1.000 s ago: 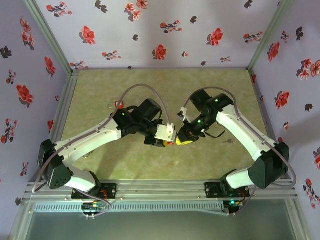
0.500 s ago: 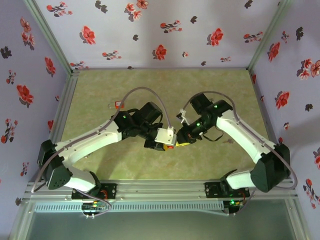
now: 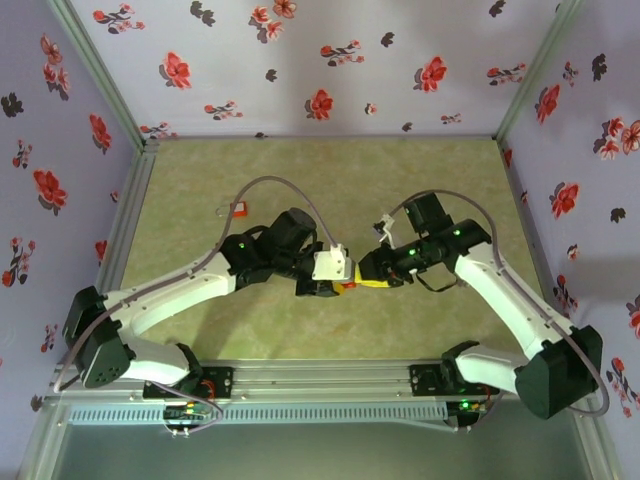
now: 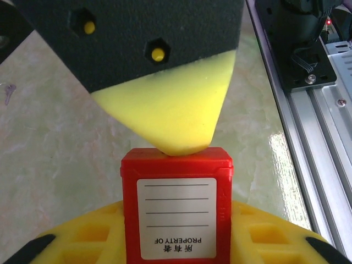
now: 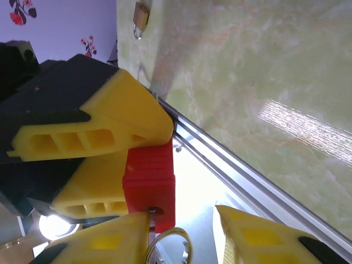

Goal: Unlock with the key

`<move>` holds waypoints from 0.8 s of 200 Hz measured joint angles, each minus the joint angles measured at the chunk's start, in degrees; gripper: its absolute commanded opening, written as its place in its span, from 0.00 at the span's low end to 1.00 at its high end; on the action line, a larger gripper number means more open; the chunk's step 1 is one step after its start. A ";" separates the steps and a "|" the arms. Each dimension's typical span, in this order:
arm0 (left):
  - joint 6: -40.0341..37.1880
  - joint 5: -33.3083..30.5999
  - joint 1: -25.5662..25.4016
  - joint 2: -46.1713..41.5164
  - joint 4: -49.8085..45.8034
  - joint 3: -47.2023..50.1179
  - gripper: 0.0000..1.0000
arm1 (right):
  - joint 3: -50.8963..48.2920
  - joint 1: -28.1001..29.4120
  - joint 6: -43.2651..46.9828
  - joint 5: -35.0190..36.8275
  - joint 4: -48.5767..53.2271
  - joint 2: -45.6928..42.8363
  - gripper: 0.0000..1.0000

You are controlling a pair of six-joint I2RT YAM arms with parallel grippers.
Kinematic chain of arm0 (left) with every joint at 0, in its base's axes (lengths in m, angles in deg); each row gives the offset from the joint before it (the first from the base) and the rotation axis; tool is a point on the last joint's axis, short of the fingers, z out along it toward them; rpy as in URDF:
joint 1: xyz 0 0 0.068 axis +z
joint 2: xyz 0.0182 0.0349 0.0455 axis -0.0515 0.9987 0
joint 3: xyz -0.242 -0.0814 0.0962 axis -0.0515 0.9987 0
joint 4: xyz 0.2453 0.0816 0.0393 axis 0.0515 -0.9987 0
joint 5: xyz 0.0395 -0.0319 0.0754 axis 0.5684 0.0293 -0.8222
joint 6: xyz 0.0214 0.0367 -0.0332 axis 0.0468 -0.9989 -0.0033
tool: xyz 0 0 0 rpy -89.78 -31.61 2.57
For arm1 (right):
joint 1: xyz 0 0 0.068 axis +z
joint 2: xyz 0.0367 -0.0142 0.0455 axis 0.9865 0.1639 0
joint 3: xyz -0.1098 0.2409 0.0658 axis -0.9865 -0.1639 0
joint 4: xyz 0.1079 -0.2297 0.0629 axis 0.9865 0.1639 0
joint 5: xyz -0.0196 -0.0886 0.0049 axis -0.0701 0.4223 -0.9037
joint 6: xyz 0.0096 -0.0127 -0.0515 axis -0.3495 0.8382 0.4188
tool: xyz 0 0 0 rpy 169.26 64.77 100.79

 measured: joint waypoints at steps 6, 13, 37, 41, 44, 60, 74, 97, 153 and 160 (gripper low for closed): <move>0.11 0.26 0.02 0.00 0.28 0.26 0.00 | -0.42 -0.35 -0.55 0.07 -0.48 -0.46 0.36; 0.11 1.62 -0.04 0.00 0.11 0.63 0.00 | -0.66 -1.01 -1.22 0.70 -1.92 -0.96 0.36; 0.13 5.57 -1.14 0.00 -0.37 2.38 0.00 | -0.66 -2.89 -2.75 1.86 -6.51 -1.62 0.36; 0.13 5.97 -1.18 0.00 -0.42 2.62 0.00 | -0.66 -2.97 -2.97 1.95 -6.95 -1.70 0.36; 0.13 6.23 -1.20 0.00 -0.44 2.89 0.00 | -0.66 -2.97 -3.06 1.95 -7.21 -1.73 0.35; 0.17 6.64 -1.11 0.00 -0.61 3.74 0.00 | -0.81 -2.95 -3.61 1.90 -8.02 -2.12 0.35; 0.31 6.58 -0.96 0.00 -0.76 4.02 0.00 | -1.46 -2.97 -4.22 1.73 -8.50 -2.89 0.36; 0.57 6.29 -0.48 0.00 -0.68 4.02 0.00 | -2.86 -2.95 -5.03 1.64 -8.55 -4.50 0.37; 1.66 3.89 0.15 0.00 0.52 5.20 0.00 | -9.38 1.40 -11.06 1.66 -11.47 -9.60 0.35; 1.70 3.87 0.15 0.00 0.61 5.20 0.00 | -10.34 2.16 -12.07 1.77 -12.50 -9.94 0.33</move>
